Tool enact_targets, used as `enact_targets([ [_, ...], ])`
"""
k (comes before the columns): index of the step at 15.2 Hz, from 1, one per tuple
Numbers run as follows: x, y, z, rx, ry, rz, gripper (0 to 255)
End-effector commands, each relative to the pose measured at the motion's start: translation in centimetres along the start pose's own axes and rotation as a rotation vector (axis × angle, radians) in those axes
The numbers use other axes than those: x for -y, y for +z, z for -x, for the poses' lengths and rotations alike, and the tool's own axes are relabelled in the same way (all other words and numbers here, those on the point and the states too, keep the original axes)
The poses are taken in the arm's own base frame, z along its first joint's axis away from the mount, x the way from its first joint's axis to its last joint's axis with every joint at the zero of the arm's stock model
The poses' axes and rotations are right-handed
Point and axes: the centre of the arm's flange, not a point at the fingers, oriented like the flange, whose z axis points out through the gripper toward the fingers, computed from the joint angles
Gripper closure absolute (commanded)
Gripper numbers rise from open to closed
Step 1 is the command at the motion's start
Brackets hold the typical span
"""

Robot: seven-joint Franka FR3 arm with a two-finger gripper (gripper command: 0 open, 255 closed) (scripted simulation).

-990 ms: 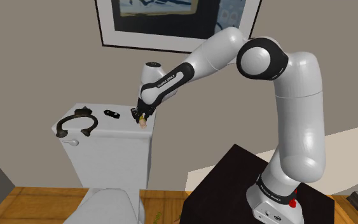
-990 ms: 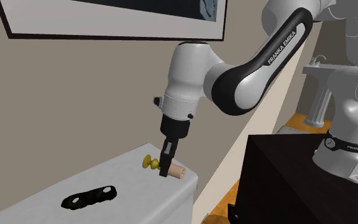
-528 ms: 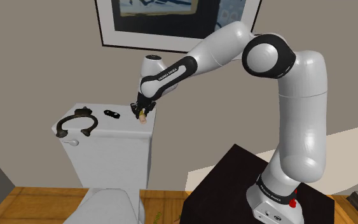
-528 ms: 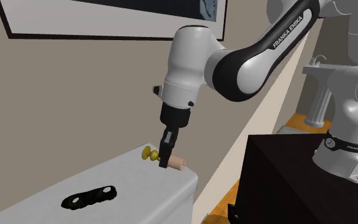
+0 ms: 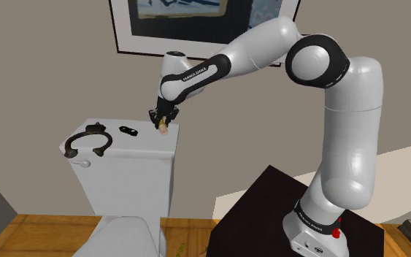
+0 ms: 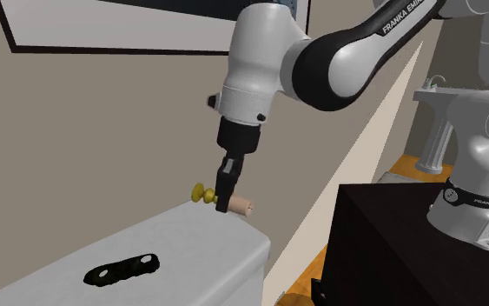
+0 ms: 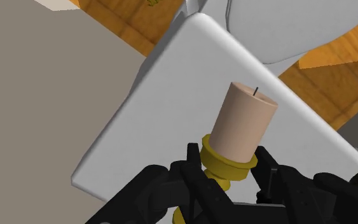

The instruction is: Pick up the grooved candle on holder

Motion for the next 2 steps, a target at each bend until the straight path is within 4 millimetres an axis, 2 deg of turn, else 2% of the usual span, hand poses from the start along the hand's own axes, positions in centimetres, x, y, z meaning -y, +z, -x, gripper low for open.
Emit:
enact_targets([
  [1, 0.07, -0.60, -0.08, 0.000, 0.000, 0.000, 255],
  [2, 0.08, -0.60, -0.08, 0.000, 0.000, 0.000, 255],
])
